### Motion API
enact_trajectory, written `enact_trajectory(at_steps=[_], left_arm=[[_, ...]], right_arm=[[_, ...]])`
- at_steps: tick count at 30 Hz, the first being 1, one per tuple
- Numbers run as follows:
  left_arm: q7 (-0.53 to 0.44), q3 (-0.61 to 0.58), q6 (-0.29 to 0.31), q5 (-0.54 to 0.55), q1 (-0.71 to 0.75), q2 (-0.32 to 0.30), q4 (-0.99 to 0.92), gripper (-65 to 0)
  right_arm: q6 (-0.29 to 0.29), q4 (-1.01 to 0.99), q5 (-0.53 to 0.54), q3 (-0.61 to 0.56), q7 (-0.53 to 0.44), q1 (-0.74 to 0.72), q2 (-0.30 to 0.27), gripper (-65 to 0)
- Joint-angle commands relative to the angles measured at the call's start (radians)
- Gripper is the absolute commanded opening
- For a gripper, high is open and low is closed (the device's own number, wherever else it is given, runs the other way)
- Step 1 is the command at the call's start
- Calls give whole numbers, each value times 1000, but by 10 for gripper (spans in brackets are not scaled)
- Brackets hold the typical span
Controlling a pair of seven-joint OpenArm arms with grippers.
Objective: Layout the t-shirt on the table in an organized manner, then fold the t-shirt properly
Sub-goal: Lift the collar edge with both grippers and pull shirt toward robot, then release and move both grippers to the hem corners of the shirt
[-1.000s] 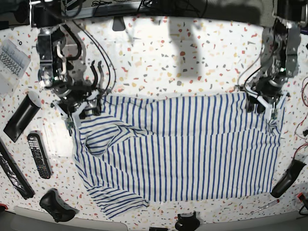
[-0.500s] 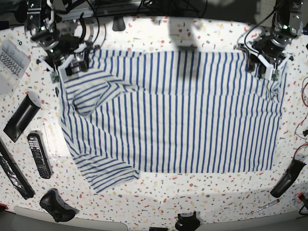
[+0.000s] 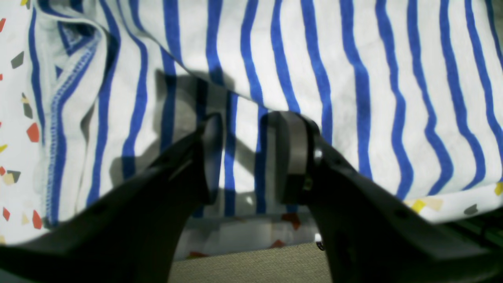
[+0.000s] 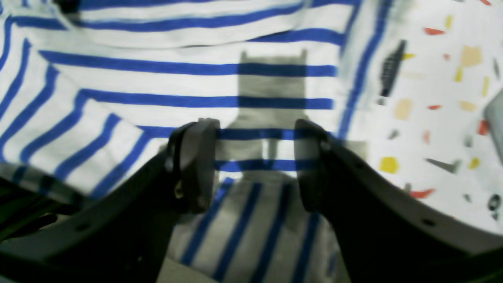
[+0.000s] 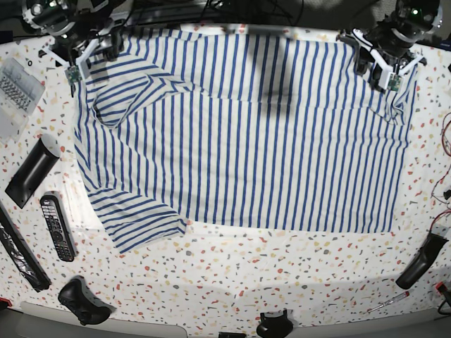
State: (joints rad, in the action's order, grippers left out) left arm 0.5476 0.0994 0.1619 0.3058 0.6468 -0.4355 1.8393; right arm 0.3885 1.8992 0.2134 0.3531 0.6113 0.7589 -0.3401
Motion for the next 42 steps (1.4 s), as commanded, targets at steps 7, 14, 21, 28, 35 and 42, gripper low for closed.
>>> enact_trajectory(at_steps=[7,14,21,28,35,42], left_arm=[[-21,5,2,-10,1,-11,76,-439],[-15,5,-66,-182,-24,-15,236,-439],[75,5,-56,-143,-293,-68,192,-439],[108,5,63,19,-689,-78,-77,-439],[232,5,227,251,-1054,-77,-528,-378],[190,5,330,290,-1377,-77,-1114,-368]], right_arm=[[0,26,4,49,-37,1,-9,-340],[0,124,4,53,-39,0,-9,-340],[0,251,4,53,-49,-7,-9,-340],[0,259,4,53,-3,-84,-6,-340],[0,259,48,53,62,-150,-6,-340],[1,259,132,53,194,-209,-6,-340]])
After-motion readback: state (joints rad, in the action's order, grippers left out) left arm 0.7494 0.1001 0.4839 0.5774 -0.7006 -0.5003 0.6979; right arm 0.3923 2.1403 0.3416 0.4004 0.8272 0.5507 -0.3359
